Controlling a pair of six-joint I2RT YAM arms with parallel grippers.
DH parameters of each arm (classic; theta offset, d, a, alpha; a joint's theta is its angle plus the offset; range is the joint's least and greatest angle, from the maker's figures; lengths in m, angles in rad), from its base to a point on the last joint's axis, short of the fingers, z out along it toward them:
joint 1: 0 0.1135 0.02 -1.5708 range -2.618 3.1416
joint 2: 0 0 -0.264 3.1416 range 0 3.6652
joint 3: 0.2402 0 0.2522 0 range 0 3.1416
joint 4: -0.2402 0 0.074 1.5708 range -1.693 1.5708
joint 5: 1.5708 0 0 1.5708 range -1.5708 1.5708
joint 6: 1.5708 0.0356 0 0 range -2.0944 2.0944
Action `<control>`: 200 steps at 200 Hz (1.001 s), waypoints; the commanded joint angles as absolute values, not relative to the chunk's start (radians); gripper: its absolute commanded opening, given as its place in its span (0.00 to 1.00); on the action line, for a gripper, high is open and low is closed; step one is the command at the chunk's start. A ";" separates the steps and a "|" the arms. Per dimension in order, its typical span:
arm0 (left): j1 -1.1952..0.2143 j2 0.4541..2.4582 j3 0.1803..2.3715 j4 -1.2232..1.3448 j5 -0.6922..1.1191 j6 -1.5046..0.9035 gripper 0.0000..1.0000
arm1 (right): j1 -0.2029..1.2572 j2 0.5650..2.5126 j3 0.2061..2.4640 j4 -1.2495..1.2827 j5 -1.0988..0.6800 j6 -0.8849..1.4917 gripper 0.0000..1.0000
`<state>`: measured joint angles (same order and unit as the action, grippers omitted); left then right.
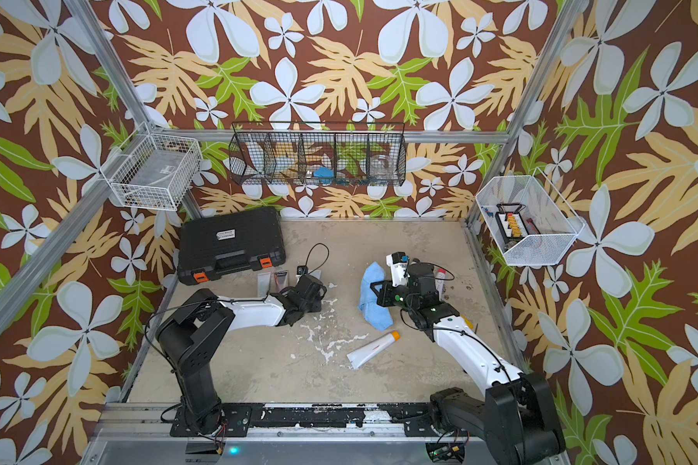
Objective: Wipe the surface of the toothpaste tube
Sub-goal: Move the toothpaste to the center of the board.
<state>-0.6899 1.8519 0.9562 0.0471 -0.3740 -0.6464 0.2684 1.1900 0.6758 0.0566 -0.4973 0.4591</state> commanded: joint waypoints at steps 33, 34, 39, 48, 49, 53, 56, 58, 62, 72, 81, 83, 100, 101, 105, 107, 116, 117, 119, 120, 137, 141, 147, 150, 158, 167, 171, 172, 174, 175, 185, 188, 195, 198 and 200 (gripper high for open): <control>-0.664 1.859 0.970 -0.088 -0.458 -0.819 0.36 | 0.251 1.156 0.680 0.032 -0.501 0.433 0.00; -0.664 1.859 0.969 -0.088 -0.458 -0.821 0.36 | 0.251 1.156 0.680 0.031 -0.501 0.433 0.00; -0.664 1.857 0.965 -0.090 -0.460 -0.832 0.36 | 0.249 1.150 0.680 0.027 -0.499 0.430 0.00; -0.663 1.855 0.959 -0.095 -0.461 -0.848 0.37 | 0.241 1.142 0.681 0.019 -0.497 0.426 0.00; -0.663 1.854 0.958 -0.094 -0.460 -0.849 0.37 | 0.240 1.141 0.681 0.019 -0.497 0.425 0.00; -0.663 1.852 0.957 -0.094 -0.457 -0.851 0.38 | 0.237 1.136 0.680 0.016 -0.498 0.424 0.00; -0.663 1.853 0.957 -0.095 -0.453 -0.851 0.39 | 0.234 1.133 0.680 0.014 -0.498 0.423 0.00; -0.663 1.854 0.957 -0.094 -0.452 -0.850 0.40 | 0.231 1.132 0.680 0.014 -0.497 0.423 0.00; -0.663 1.854 0.958 -0.094 -0.447 -0.851 0.41 | 0.229 1.128 0.679 0.011 -0.498 0.421 0.00; -0.663 1.856 0.960 -0.099 -0.442 -0.853 0.45 | 0.221 1.119 0.675 0.011 -0.497 0.420 0.00; -0.663 1.855 0.959 -0.100 -0.436 -0.851 0.48 | 0.216 1.113 0.674 0.005 -0.497 0.420 0.00; -0.663 1.856 0.959 -0.099 -0.435 -0.850 0.48 | 0.215 1.112 0.674 0.005 -0.497 0.420 0.00; -0.663 1.848 0.953 -0.099 -0.427 -0.843 0.55 | 0.206 1.103 0.671 0.000 -0.497 0.417 0.00; -0.663 1.848 0.953 -0.098 -0.427 -0.843 0.55 | 0.205 1.103 0.671 0.000 -0.497 0.417 0.00; -0.663 1.842 0.950 -0.097 -0.422 -0.836 0.57 | 0.202 1.101 0.670 0.000 -0.497 0.417 0.00; -0.664 1.839 0.948 -0.096 -0.419 -0.834 0.58 | 0.200 1.099 0.670 0.000 -0.497 0.415 0.00; -0.664 1.823 0.945 -0.096 -0.416 -0.818 0.60 | 0.194 1.096 0.668 -0.001 -0.497 0.413 0.00; -0.664 1.821 0.945 -0.096 -0.416 -0.817 0.60 | 0.194 1.096 0.668 -0.002 -0.497 0.413 0.00; -0.664 1.817 0.944 -0.096 -0.416 -0.814 0.61 | 0.193 1.095 0.668 -0.003 -0.497 0.412 0.00; -0.664 1.814 0.944 -0.095 -0.416 -0.812 0.61 | 0.191 1.094 0.668 -0.003 -0.497 0.411 0.00; -0.667 1.764 0.936 -0.095 -0.422 -0.771 0.63 | 0.178 1.085 0.668 -0.007 -0.498 0.410 0.00; -0.667 1.753 0.936 -0.095 -0.421 -0.759 0.64 | 0.177 1.082 0.668 -0.008 -0.498 0.410 0.00; -0.669 1.736 0.937 -0.094 -0.417 -0.741 0.64 | 0.174 1.078 0.668 -0.009 -0.498 0.410 0.00; -0.670 1.726 0.939 -0.094 -0.413 -0.731 0.64 | 0.172 1.076 0.670 -0.010 -0.498 0.410 0.00; -0.675 1.700 0.941 -0.096 -0.407 -0.697 0.64 | 0.167 1.070 0.673 -0.014 -0.492 0.413 0.00; -0.687 1.667 0.949 -0.103 -0.407 -0.656 0.65 | 0.157 1.064 0.676 -0.022 -0.481 0.420 0.00; -0.693 1.652 0.951 -0.105 -0.402 -0.636 0.64 | 0.151 1.061 0.679 -0.024 -0.477 0.423 0.00; -0.694 1.648 0.952 -0.106 -0.400 -0.631 0.64 | 0.149 1.060 0.679 -0.024 -0.475 0.425 0.00; -0.697 1.639 0.954 -0.106 -0.396 -0.619 0.65 | 0.146 1.059 0.678 -0.024 -0.472 0.428 0.00; -0.698 1.636 0.955 -0.107 -0.394 -0.614 0.65 | 0.144 1.058 0.677 -0.025 -0.471 0.430 0.00; -0.713 1.596 0.961 -0.107 -0.369 -0.574 0.66 | 0.122 1.048 0.669 -0.018 -0.456 0.448 0.00; -0.717 1.584 0.962 -0.105 -0.359 -0.563 0.67 | 0.114 1.043 0.663 -0.013 -0.451 0.454 0.00; -0.728 1.561 0.963 -0.092 -0.326 -0.529 0.68 | 0.095 1.035 0.653 -0.006 -0.441 0.470 0.00; -0.734 1.550 0.963 -0.083 -0.309 -0.514 0.68 | 0.086 1.031 0.648 -0.003 -0.438 0.476 0.00; -0.738 1.543 0.962 -0.077 -0.297 -0.503 0.68 | 0.080 1.028 0.646 -0.001 -0.437 0.481 0.00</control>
<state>-0.7094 1.6070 0.9539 -0.0967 -0.3916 -0.6533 0.1230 1.0496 0.6659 -0.0216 -0.4850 0.4335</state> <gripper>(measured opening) 0.670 0.070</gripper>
